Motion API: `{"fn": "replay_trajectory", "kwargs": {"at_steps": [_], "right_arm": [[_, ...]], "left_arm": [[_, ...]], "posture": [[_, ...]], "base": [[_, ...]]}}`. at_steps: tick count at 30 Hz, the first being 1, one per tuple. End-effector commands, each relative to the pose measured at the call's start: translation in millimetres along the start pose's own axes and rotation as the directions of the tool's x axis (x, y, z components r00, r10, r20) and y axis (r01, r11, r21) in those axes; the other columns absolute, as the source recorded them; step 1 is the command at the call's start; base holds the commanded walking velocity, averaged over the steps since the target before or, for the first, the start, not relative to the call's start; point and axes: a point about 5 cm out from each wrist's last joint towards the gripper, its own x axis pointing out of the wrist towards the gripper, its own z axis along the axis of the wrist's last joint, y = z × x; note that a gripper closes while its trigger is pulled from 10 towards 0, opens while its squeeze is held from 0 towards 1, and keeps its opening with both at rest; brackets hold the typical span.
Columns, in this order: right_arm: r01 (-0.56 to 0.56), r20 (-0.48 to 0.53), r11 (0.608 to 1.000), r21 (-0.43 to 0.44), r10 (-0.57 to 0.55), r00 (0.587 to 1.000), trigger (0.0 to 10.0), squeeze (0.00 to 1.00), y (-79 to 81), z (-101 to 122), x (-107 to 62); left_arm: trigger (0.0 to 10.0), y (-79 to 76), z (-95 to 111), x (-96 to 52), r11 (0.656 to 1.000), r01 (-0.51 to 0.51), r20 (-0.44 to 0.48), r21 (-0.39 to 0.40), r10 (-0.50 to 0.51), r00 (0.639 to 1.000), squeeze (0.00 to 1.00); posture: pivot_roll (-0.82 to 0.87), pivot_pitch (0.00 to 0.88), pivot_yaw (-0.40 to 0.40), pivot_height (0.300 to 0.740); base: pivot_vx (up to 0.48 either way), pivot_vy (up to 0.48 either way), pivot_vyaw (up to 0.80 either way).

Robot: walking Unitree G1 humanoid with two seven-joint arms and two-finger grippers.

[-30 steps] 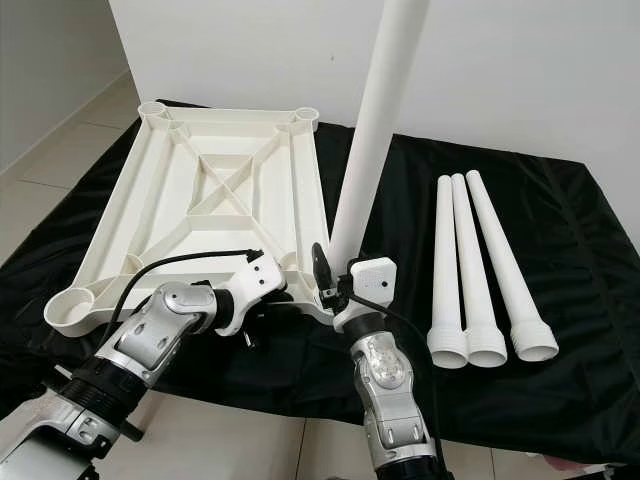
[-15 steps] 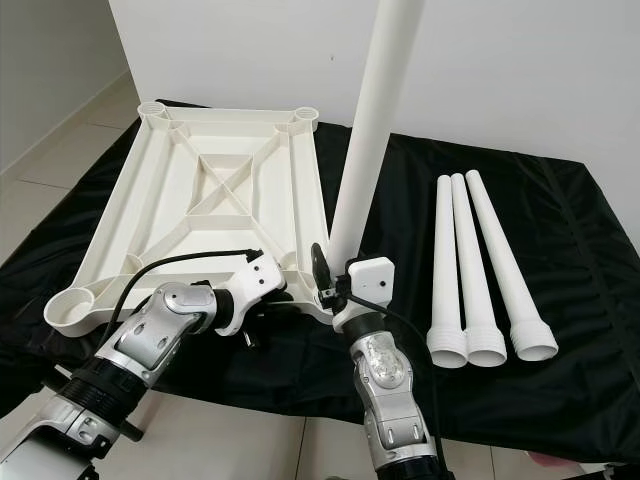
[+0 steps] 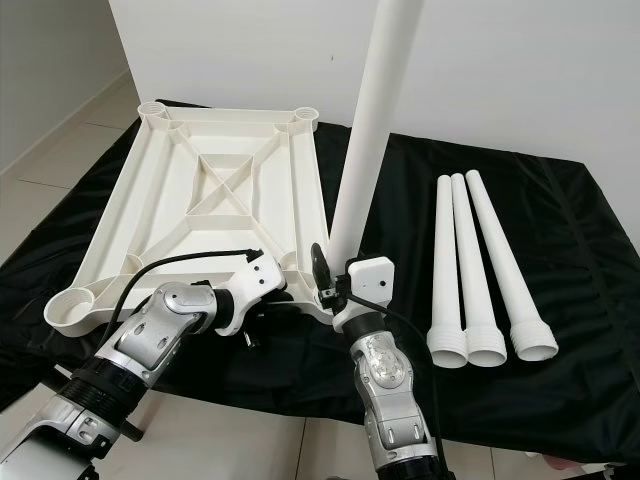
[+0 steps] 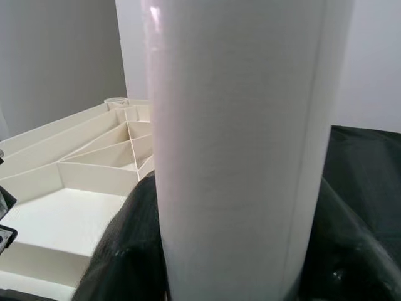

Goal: Building children table

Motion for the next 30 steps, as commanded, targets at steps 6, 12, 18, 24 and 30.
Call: {"fn": "replay_trajectory", "kwargs": {"at_steps": [6,12,18,24,30], "right_arm": [[0.047,-0.092,0.998,-0.036,-0.050,0.994,10.0,0.15,-13.6,-15.5,-8.4],[0.009,-0.086,1.000,-0.018,-0.010,0.996,10.0,0.00,-10.2,-14.4,-7.6],[-0.012,-0.081,1.000,-0.002,0.011,0.997,10.0,1.00,-8.7,-13.4,-7.7],[-0.014,-0.073,1.000,-0.021,0.012,0.997,10.0,0.68,-9.2,-12.2,-7.1],[-0.039,-0.072,0.999,-0.002,0.039,0.997,10.0,0.00,-7.0,-11.7,-6.3]], "left_arm": [[10.0,1.8,6.9,-2.9,1.000,0.000,0.015,0.028,-0.001,1.000,0.00],[10.0,2.1,7.5,-2.8,1.000,-0.002,0.018,0.026,0.001,1.000,0.00],[10.0,2.2,7.7,-2.7,1.000,-0.003,0.019,0.024,0.002,1.000,0.00],[10.0,2.1,7.8,-2.2,1.000,-0.003,0.020,0.023,0.003,1.000,0.00],[10.0,2.3,8.0,-1.9,1.000,-0.005,0.021,0.023,0.005,1.000,0.00]], "posture": [[-0.06,0.017,-0.037,0.740],[-0.06,0.018,-0.037,0.740],[-0.06,0.019,-0.039,0.740],[-0.06,0.019,-0.040,0.740],[-0.06,0.018,-0.040,0.740]], "base": [[0.000,0.000,0.00],[0.000,0.000,0.00],[0.000,0.000,0.00],[0.000,0.000,0.00],[0.000,0.000,0.00]]}}
